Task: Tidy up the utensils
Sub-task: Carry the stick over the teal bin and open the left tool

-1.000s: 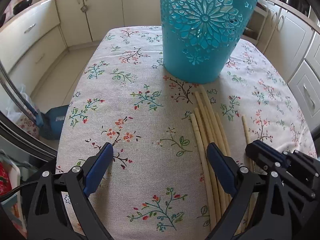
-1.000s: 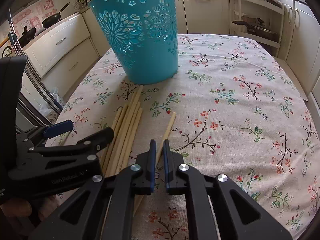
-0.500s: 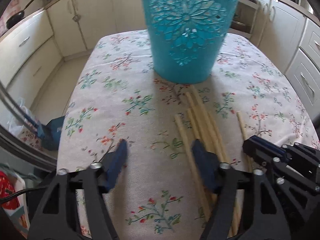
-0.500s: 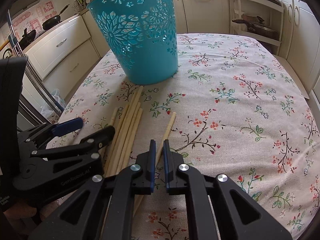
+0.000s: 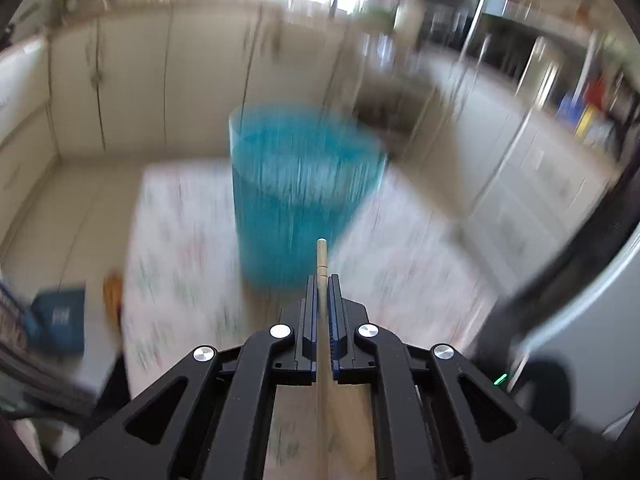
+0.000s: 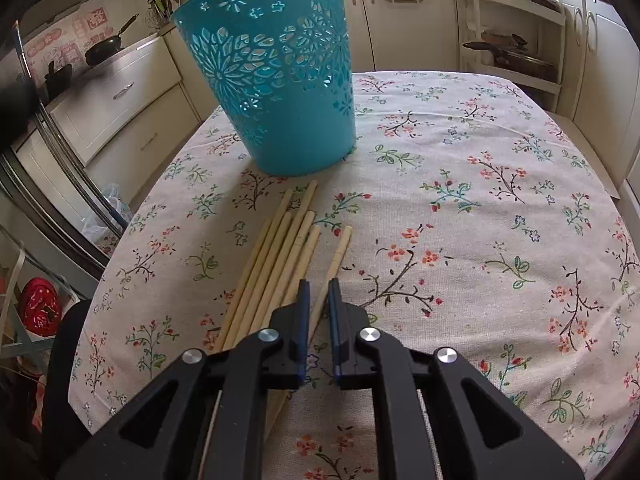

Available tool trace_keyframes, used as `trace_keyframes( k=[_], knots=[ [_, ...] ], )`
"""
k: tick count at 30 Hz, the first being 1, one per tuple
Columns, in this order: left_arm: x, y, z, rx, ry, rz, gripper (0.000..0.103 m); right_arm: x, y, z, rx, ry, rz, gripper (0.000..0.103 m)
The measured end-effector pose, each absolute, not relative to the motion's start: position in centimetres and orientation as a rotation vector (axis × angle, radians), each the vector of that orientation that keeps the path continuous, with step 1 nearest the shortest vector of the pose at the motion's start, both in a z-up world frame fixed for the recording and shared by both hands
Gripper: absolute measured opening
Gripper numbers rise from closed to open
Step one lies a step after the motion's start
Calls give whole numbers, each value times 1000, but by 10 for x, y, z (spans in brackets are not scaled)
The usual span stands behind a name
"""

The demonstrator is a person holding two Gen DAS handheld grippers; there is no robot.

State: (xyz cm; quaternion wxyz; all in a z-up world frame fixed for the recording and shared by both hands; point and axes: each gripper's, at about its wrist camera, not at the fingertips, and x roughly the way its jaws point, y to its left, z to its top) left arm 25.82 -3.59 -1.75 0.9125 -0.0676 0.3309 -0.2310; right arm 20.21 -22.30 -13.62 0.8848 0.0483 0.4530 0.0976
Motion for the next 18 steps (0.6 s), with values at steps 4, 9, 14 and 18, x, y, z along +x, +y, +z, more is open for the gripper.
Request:
trace_keyframes(
  k=[4, 9, 14, 18],
  knots=[
    [271, -41, 39, -178, 466, -459, 5, 202, -223, -136, 106, 942, 208, 12],
    [302, -56, 72, -229, 292, -381, 5, 202, -225, -137, 117, 939, 211, 12],
    [348, -69, 66, -269, 204, -243, 5, 201, -226, -137, 119, 932, 216, 13],
    [379, -75, 43, -254, 235, -189, 5, 202, -225, -137, 116, 930, 223, 16]
  ],
)
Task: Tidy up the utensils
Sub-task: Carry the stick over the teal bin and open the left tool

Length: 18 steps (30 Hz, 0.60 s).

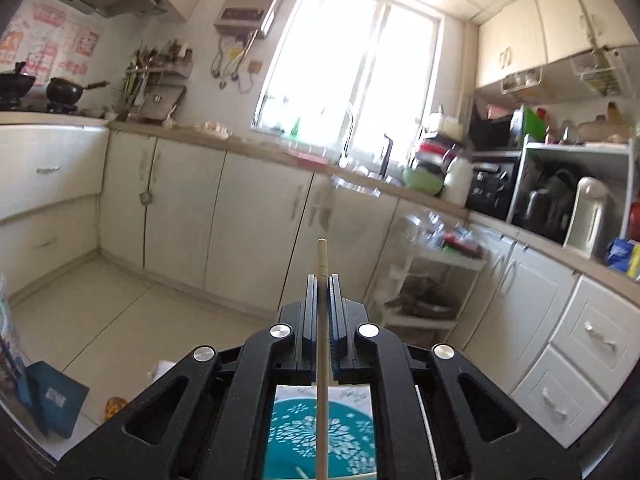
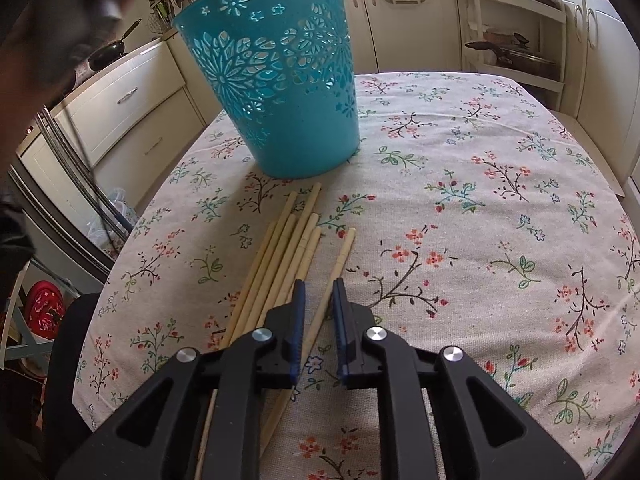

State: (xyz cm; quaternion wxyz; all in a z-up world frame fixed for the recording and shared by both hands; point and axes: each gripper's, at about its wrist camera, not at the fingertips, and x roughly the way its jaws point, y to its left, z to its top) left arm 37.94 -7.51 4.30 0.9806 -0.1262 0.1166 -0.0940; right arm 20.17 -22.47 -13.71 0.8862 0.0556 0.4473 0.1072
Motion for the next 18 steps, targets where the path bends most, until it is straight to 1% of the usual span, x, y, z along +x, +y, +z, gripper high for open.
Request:
trace_keyframes(
  k=[6, 13, 18],
  knots=[
    [386, -77, 20, -228, 282, -176, 5, 202, -222, -137, 109, 929, 232, 20],
    [376, -71, 11, -220, 303, -182, 5, 201, -220, -137, 104, 927, 229, 20],
    [371, -60, 15, -261, 288, -173, 5, 200, -220, -137, 98, 924, 225, 20]
  ],
)
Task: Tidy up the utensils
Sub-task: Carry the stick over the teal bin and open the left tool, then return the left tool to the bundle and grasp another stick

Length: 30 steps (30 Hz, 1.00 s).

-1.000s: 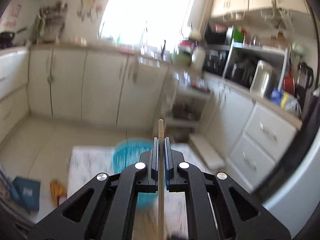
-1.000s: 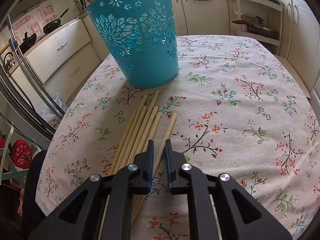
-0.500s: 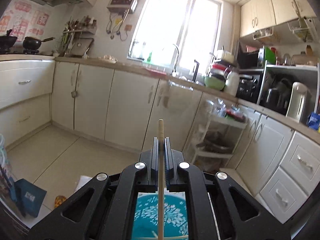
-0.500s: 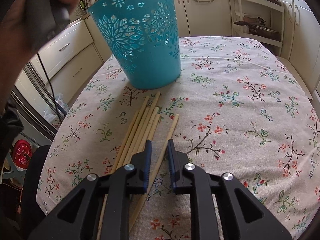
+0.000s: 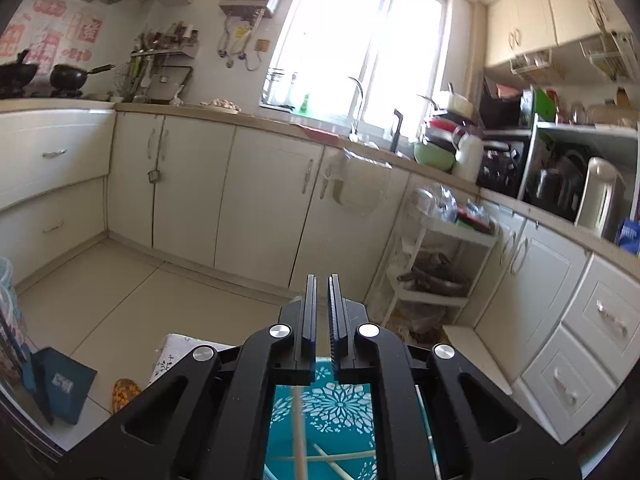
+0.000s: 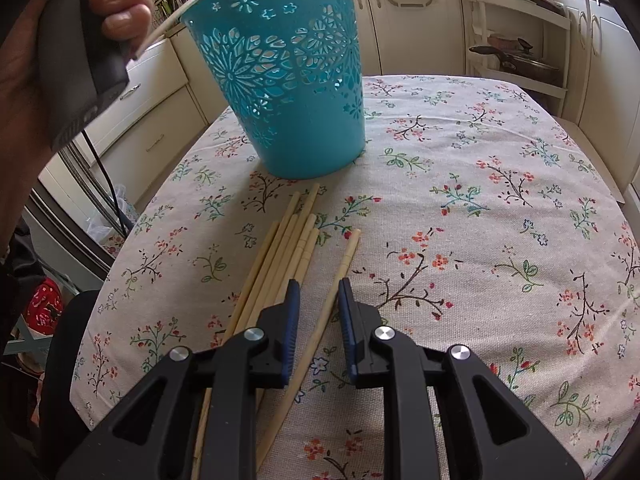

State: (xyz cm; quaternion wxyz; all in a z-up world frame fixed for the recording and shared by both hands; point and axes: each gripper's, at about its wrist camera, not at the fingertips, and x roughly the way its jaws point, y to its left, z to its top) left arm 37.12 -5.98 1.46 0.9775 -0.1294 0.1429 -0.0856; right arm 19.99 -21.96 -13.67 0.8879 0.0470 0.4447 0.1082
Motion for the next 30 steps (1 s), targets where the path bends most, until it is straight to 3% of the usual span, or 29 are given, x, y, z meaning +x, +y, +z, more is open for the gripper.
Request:
trace_keyframes(
  k=[18, 23, 28, 30],
  knots=[
    [384, -10, -17, -420, 570, -278, 6, 201, -221, -137, 110, 928, 237, 23],
    [359, 25, -62, -342, 701, -118, 30, 201, -220, -136, 111, 928, 246, 28],
    [353, 65, -124, -318, 905, 57, 36, 200, -216, -136, 91, 925, 247, 31],
    [350, 75, -137, -304, 940, 102, 50, 200, -216, -136, 93, 924, 247, 31]
  ],
)
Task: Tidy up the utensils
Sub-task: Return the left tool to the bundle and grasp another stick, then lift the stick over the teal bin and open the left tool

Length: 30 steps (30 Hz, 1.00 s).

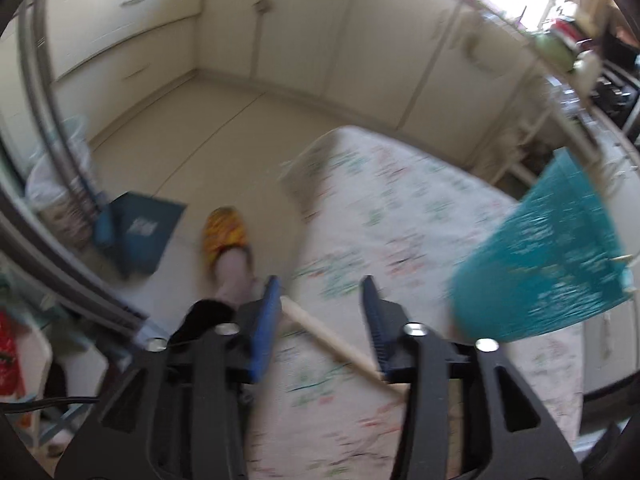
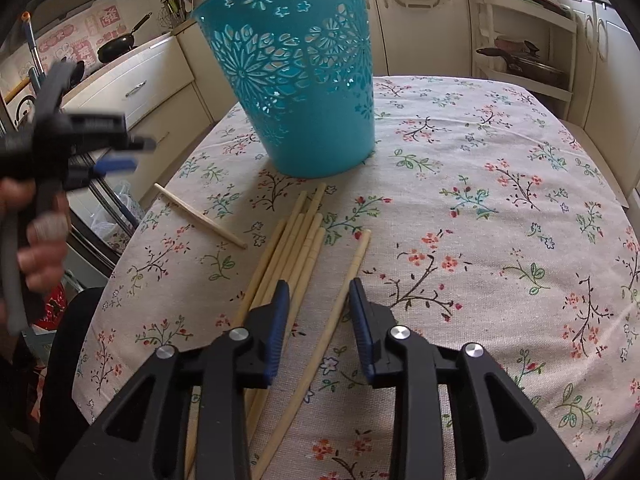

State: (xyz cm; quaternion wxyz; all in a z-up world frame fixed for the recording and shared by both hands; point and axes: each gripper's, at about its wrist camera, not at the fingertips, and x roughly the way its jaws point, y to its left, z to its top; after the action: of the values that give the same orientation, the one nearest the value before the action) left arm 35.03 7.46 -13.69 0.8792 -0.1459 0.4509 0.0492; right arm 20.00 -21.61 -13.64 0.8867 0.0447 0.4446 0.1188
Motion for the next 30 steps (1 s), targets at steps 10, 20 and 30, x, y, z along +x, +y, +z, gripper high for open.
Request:
trace_keyframes(
  k=[10, 20, 30],
  knots=[
    [368, 80, -173, -303, 1072, 137, 65, 198, -215, -136, 83, 921, 245, 32],
    [375, 95, -185, -507, 1039, 17, 19, 198, -215, -136, 84, 922, 246, 32],
    [363, 111, -179, -593, 984, -15, 5, 198, -214, -137, 81, 922, 245, 33]
  ],
)
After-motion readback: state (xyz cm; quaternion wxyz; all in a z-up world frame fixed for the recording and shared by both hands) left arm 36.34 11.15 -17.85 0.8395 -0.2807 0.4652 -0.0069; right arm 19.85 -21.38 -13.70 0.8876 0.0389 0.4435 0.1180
